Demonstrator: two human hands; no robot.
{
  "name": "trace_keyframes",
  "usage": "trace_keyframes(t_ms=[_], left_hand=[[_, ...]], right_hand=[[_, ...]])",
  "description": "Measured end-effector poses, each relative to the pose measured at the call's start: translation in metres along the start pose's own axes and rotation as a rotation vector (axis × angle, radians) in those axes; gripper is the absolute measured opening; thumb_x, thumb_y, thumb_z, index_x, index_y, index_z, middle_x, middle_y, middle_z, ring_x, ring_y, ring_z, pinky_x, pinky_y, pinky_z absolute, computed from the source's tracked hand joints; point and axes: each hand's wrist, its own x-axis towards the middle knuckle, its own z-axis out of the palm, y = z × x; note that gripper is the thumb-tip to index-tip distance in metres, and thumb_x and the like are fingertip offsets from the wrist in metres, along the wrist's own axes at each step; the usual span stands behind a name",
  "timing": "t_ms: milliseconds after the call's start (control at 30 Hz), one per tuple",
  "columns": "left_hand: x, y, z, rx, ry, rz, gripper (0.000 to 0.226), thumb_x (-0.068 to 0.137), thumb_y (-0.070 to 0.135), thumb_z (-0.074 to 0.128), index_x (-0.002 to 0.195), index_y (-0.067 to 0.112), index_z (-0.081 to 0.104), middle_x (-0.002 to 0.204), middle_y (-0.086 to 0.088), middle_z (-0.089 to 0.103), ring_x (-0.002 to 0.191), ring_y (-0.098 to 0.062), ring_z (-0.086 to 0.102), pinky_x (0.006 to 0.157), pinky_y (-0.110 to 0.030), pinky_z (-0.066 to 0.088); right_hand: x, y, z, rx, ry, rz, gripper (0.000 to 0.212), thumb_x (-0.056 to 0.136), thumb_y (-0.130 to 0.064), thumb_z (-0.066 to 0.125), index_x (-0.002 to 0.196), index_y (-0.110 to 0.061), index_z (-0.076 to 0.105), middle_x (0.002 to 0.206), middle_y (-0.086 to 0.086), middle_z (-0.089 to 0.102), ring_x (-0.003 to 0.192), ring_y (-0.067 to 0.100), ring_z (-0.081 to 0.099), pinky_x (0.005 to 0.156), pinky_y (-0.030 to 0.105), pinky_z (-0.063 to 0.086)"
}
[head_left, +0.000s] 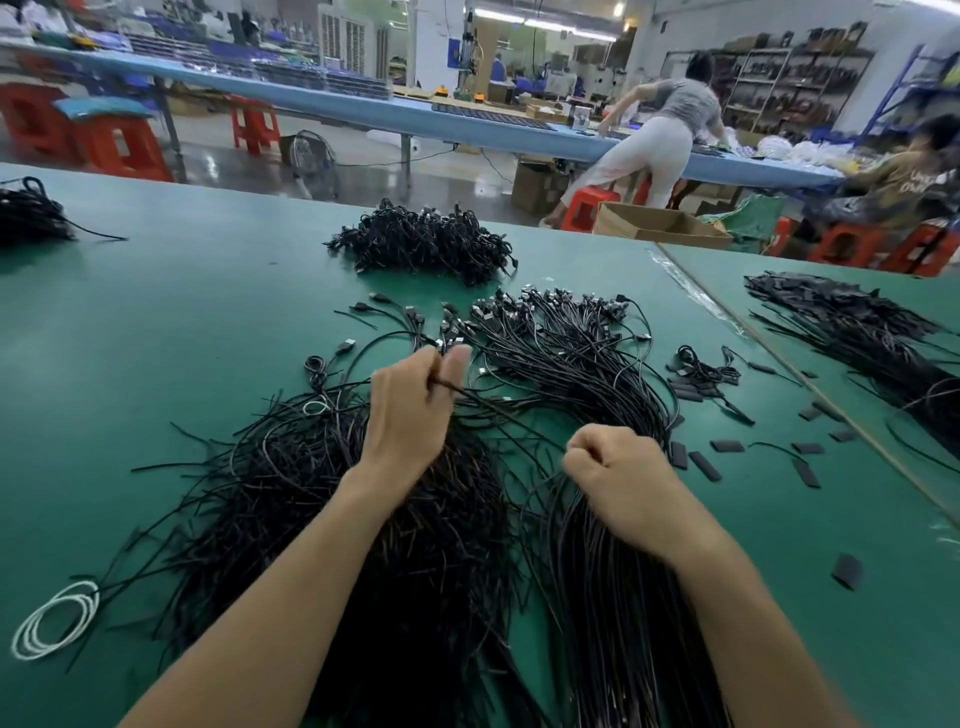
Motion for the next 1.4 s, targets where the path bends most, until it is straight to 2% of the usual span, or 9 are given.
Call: trace_keyframes(t_ms=[133, 333, 433, 500, 667, 800, 900, 1133, 1400], left_hand=[[-0.012, 0.029, -0.007, 0.085, 0.106, 0.354, 0.045, 0.086, 0.026, 0.075, 0.061, 0.023, 0.038, 0.055, 0.017, 0.032, 0.045, 0.003, 0.025, 0.042, -0.012, 0.028], [-0.024, 0.065, -0.014, 0.227, 0.054, 0.494, 0.045, 0.092, 0.043, 0.063, 0.058, 0.017, 0.049, 0.050, 0.012, 0.043, 0.040, -0.014, 0.040, 0.037, -0.022, 0.032], [-0.024, 0.062, -0.013, 0.529, -0.187, 0.380, 0.045, 0.101, 0.049, 0.035, 0.065, 0.023, 0.040, 0.055, 0.012, 0.041, 0.048, -0.017, 0.053, 0.045, -0.027, 0.038], [-0.025, 0.047, -0.007, 0.678, -0.315, 0.272, 0.034, 0.103, 0.044, 0.031, 0.077, 0.024, 0.037, 0.071, 0.008, 0.055, 0.066, -0.023, 0.062, 0.055, -0.033, 0.037], [-0.030, 0.030, -0.004, 0.562, -0.422, 0.201, 0.012, 0.091, 0.020, 0.048, 0.094, 0.024, 0.037, 0.082, 0.005, 0.055, 0.080, -0.028, 0.063, 0.063, -0.035, 0.035], [-0.021, 0.026, -0.015, 0.321, -0.412, 0.137, 0.020, 0.094, 0.042, 0.052, 0.083, 0.026, 0.048, 0.077, 0.014, 0.053, 0.067, -0.005, 0.054, 0.058, -0.024, 0.041], [-0.013, 0.024, -0.025, 0.131, -0.250, 0.068, 0.026, 0.090, 0.038, 0.066, 0.074, 0.020, 0.056, 0.064, 0.014, 0.051, 0.056, 0.001, 0.048, 0.054, -0.013, 0.039], [-0.017, 0.039, -0.014, 0.282, 0.044, 0.517, 0.020, 0.091, 0.025, 0.064, 0.081, 0.008, 0.064, 0.074, 0.005, 0.051, 0.069, -0.002, 0.032, 0.073, -0.012, 0.028], [-0.001, 0.057, -0.035, 0.261, 0.177, 0.525, 0.026, 0.090, 0.031, 0.065, 0.076, 0.009, 0.070, 0.066, 0.013, 0.048, 0.051, 0.004, 0.033, 0.046, -0.013, 0.026]], right_hand=[[0.016, 0.024, 0.009, -0.255, 0.195, 0.047, 0.026, 0.105, -0.029, 0.039, 0.086, -0.017, 0.052, 0.084, 0.001, 0.052, 0.069, 0.011, 0.050, 0.059, 0.029, 0.039], [0.019, 0.029, 0.014, -0.414, 0.277, 0.171, 0.018, 0.104, -0.022, 0.043, 0.108, -0.011, 0.056, 0.107, 0.008, 0.053, 0.081, 0.018, 0.052, 0.069, 0.030, 0.042], [0.014, 0.018, 0.017, -0.338, 0.096, -0.021, 0.062, 0.093, -0.021, 0.059, 0.150, -0.023, 0.035, 0.141, -0.001, 0.043, 0.130, 0.018, 0.038, 0.109, 0.033, 0.033], [0.007, -0.003, 0.022, -0.110, 0.013, -0.215, 0.082, 0.083, -0.026, 0.063, 0.153, -0.037, 0.021, 0.142, -0.013, 0.040, 0.135, 0.004, 0.027, 0.117, 0.030, 0.022], [0.007, -0.020, 0.041, 0.002, 0.001, -0.214, 0.053, 0.100, -0.040, 0.050, 0.149, -0.035, 0.032, 0.125, -0.018, 0.043, 0.121, 0.004, 0.042, 0.104, 0.027, 0.037], [0.011, -0.013, 0.039, -0.082, 0.226, -0.223, 0.026, 0.105, -0.027, 0.046, 0.117, -0.018, 0.066, 0.097, -0.006, 0.054, 0.097, 0.015, 0.052, 0.083, 0.025, 0.045], [0.012, -0.001, 0.030, -0.054, 0.447, -0.190, 0.026, 0.103, -0.027, 0.049, 0.101, -0.015, 0.072, 0.082, -0.009, 0.051, 0.082, 0.014, 0.052, 0.070, 0.021, 0.039], [0.017, 0.004, 0.026, -0.095, 0.499, -0.075, 0.034, 0.106, -0.029, 0.039, 0.098, -0.015, 0.069, 0.082, -0.012, 0.047, 0.082, 0.011, 0.047, 0.067, 0.017, 0.032], [0.021, 0.025, -0.002, -0.035, 0.640, 0.040, 0.032, 0.106, -0.023, 0.041, 0.103, -0.012, 0.071, 0.092, -0.003, 0.062, 0.084, 0.009, 0.051, 0.071, 0.016, 0.033]])
